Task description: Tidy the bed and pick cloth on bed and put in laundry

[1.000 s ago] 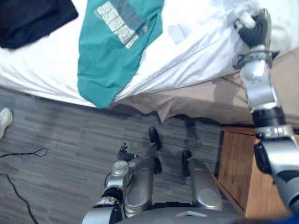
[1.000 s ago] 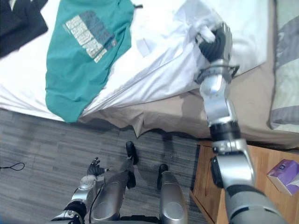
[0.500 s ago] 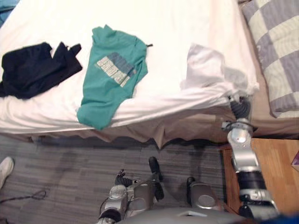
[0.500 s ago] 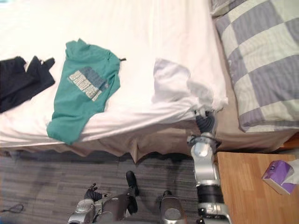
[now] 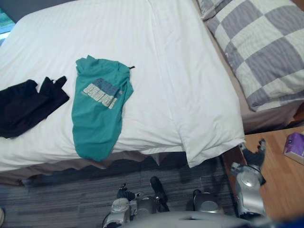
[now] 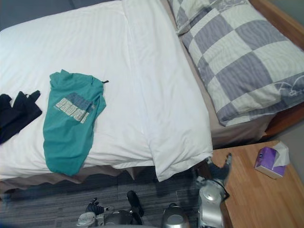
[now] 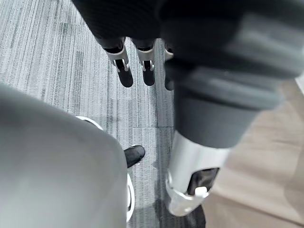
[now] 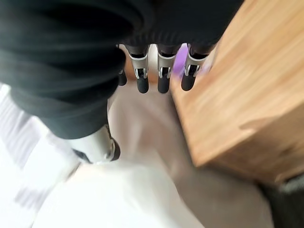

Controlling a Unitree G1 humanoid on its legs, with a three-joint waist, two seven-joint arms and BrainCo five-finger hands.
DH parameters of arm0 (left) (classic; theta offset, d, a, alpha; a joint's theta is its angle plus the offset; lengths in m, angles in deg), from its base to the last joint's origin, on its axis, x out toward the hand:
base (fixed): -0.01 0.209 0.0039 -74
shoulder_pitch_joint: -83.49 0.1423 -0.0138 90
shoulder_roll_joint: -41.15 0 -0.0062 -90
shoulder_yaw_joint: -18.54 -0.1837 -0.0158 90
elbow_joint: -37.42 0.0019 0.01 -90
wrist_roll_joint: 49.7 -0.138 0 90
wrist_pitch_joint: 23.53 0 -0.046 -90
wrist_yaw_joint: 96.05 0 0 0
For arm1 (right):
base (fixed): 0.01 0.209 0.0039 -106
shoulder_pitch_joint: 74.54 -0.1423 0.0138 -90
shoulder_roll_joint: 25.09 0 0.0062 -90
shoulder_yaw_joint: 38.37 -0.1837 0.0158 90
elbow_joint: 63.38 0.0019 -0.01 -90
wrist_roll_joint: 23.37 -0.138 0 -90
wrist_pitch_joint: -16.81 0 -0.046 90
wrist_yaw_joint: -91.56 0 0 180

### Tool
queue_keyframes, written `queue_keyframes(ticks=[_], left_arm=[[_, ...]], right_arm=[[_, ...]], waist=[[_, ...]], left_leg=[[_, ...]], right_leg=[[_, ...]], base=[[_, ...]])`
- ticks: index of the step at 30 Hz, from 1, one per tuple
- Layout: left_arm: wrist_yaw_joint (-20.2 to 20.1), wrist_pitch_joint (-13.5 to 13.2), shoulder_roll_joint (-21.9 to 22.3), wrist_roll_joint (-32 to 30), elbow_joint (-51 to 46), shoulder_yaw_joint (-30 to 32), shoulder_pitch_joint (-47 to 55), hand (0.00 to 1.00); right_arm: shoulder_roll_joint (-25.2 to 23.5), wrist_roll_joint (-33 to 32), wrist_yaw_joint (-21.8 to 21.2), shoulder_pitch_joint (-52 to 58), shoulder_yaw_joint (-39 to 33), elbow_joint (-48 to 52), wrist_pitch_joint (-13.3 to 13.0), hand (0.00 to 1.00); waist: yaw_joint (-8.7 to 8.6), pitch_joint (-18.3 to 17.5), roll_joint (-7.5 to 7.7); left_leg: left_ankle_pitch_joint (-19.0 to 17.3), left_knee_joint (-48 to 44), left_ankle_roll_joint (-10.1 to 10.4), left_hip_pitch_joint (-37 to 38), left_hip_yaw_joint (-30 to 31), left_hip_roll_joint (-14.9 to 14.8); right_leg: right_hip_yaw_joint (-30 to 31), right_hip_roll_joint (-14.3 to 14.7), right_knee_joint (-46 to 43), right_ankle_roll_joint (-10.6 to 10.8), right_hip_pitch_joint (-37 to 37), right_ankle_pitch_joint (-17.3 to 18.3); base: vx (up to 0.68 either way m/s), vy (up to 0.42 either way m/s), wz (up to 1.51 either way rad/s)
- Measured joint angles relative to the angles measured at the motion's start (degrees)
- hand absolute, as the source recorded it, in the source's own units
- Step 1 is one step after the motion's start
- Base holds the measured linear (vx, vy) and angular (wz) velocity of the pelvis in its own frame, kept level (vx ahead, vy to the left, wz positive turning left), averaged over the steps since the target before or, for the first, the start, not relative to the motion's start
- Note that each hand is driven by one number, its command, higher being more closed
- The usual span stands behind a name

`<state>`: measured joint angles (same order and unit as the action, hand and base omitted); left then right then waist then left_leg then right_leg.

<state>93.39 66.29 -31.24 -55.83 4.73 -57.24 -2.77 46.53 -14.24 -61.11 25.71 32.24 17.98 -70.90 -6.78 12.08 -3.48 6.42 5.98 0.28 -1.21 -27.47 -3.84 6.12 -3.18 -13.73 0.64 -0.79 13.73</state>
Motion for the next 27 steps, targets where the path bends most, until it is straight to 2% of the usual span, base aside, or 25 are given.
queue_keyframes(ticks=[6, 7, 11, 16, 18, 19, 21, 22, 25, 27], left_arm=[[0.54, 0.02, 0.18, -0.01, -0.18, 1.16, 0.75, 0.0], [0.54, 0.02, 0.27, 0.0, -0.19, 1.6, 0.79, 0.0], [0.51, 0.03, 0.29, -0.01, -0.29, 1.69, 0.89, 0.0], [0.5, 0.1, -0.2, -0.06, 0.04, 0.65, 0.89, 0.0], [0.51, 0.67, -0.82, -0.06, 0.19, -0.87, 0.8, 0.0], [0.51, 0.87, -0.87, -0.06, 0.21, -0.89, 0.76, 0.0], [0.9, 0.95, -0.84, 0.13, 0.19, -1.35, -0.02, 0.0], [0.95, 0.95, -0.8, 0.18, 0.19, -1.35, -0.25, 0.0], [1.67, 0.85, -0.59, 1.13, 0.14, -1.32, -1.54, 0.0], [2.18, 0.54, -0.46, 2.39, -0.07, -1.35, -2.57, 0.0]], right_arm=[[-0.82, -1.18, 4.34, 1.39, -6.09, 1.54, 0.16, 0.0], [-1.23, -1.26, 4.82, 1.4, -6.91, 2.08, 0.24, 1.0], [-1.65, -2.22, 6.69, 0.26, -7.29, 4.65, 0.61, 1.0], [-0.34, -8.28, 4.16, -7.47, -6.48, 5.05, -0.17, 1.0], [1.66, -16.32, 2.41, -13.46, -4.36, 2.29, -2.99, 1.0], [1.91, -18.03, 2.08, -15.27, -4.17, 1.16, -3.6, 1.0], [2.94, -28.94, 1.42, -22.31, -3.07, -1.81, -8.34, 1.0], [3.05, -31.27, 1.16, -24.04, -2.61, -2.03, -9.38, 1.0], [2.77, -42.99, -0.48, -31.58, -1.53, -2.06, -14.88, 1.0], [2.46, -49.38, -0.95, -35.9, -1.44, -1.96, -18.22, 1.0]], waist=[[-0.01, -2.21, 0.86], [-0.01, -2.29, 0.95], [0.07, -2.53, 1.01], [0.26, -2.57, 1.22], [0.3, -2.52, 1.31], [0.37, -2.5, 1.34], [1.7, -2.39, 1.18], [1.93, -2.31, 1.04], [3.96, -1.44, 0.18], [5.08, -0.23, 0.31]], left_leg=[[-1.07, 0.03, -0.21, 1.09, -0.29, -0.2], [-1.15, 0.03, -0.19, 1.27, -0.3, -0.2], [-1.22, 0.05, -0.16, 1.21, -0.28, -0.21], [-0.88, 0.06, 0.12, 0.91, 0.54, -0.08], [0.03, 0.05, -0.18, -0.2, 2.14, 0.03], [0.25, 0.05, -0.24, -0.51, 2.91, 0.05], [1.11, 0.03, -0.38, -2.51, 4.4, -0.02], [1.31, 0.03, -0.37, -3.24, 4.62, -0.07], [1.75, 0.02, -0.05, -6.27, 5.82, -0.02], [2.04, 0.01, -0.03, -7.95, 6.25, 0.19]], right_leg=[[-0.3, -0.04, 1.29, 0.0, -1.72, -0.02], [-0.31, -0.05, 1.4, 0.03, -1.93, -0.04], [-0.38, -0.09, 1.74, 0.09, -2.06, -0.09], [-0.76, -0.12, 1.82, 0.11, -2.02, -0.1], [-1.82, -0.1, 1.83, 0.1, -1.58, -0.11], [-2.27, -0.05, 1.82, 0.1, -1.52, -0.11], [-3.79, 0.18, 1.27, 0.08, 0.0, -0.11], [-4.06, 0.27, 0.96, 0.07, 0.75, -0.11], [-5.35, 0.32, -0.67, -0.2, 3.88, 0.09], [-6.01, 0.11, -2.44, -0.78, 6.06, 0.78]], base=[[0.02, -0.01, -0.03], [0.0, 0.0, 0.0], [0.0, 0.0, 0.0], [0.0, -0.001, 0.06], [-0.02, -0.015, 0.3], [-0.03, -0.028, 0.4], [-0.05, -0.03, 0.38], [-0.06, -0.019, 0.27], [-0.05, -0.007, 0.22], [-0.05, -0.011, 0.23]])
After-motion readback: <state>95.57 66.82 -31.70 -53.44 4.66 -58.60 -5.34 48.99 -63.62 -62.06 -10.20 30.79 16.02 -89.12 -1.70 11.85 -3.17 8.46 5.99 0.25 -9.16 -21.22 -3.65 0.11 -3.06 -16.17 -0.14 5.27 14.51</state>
